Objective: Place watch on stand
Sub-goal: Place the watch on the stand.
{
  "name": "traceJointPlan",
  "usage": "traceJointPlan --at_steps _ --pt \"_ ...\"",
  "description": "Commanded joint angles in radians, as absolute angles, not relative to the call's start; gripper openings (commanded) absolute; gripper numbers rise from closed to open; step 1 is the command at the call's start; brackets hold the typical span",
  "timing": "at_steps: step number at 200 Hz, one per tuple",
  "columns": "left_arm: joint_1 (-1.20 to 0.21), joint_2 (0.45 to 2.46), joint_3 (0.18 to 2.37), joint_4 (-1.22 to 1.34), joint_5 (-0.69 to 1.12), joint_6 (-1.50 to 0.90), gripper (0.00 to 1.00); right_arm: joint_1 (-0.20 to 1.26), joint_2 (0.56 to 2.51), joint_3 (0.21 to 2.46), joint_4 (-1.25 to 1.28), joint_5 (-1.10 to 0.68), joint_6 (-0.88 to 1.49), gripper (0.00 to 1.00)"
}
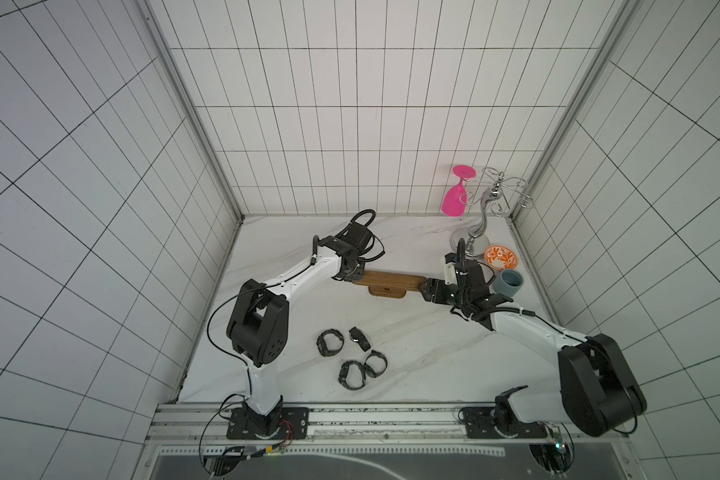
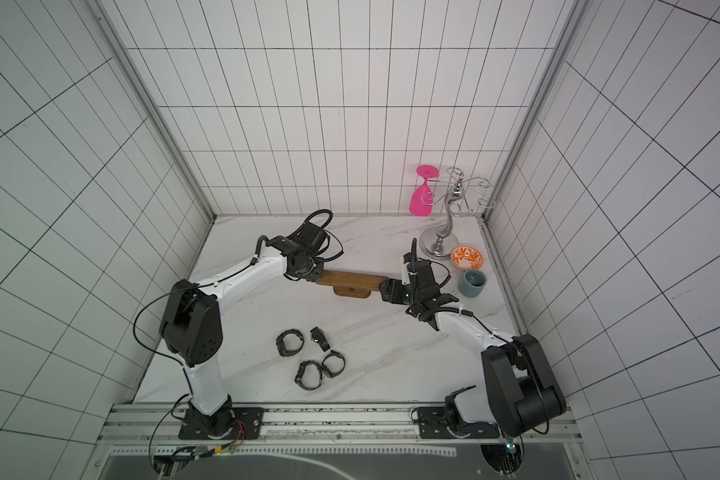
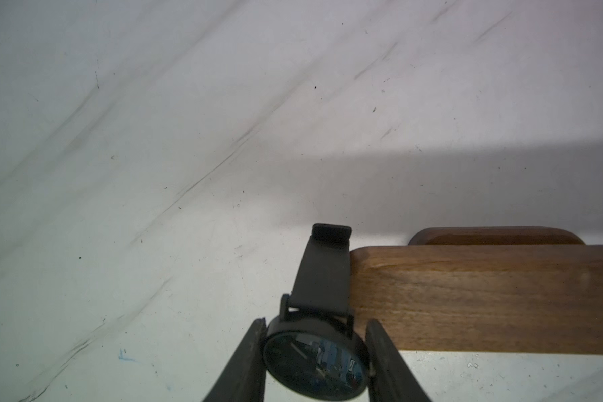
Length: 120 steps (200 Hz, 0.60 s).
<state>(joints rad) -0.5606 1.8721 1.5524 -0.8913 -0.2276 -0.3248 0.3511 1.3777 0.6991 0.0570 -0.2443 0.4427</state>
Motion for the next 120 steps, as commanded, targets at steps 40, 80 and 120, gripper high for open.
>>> traceJointPlan --at_steps 40,80,120 --pt "-0.599 1.930 1.627 -0.932 -0.232 -0.312 0.27 0.354 1.411 0.808 0.070 -0.273 0.384 0.74" --pt "-0.615 1.957 1.653 -0.957 -0.251 -0.314 0.28 0.368 1.420 0.815 0.068 -0.270 0.371 0.74" --pt "-0.641 2.000 1.701 -1.002 -0.299 -0.318 0.29 0.379 1.429 0.821 0.070 -0.256 0.364 0.74"
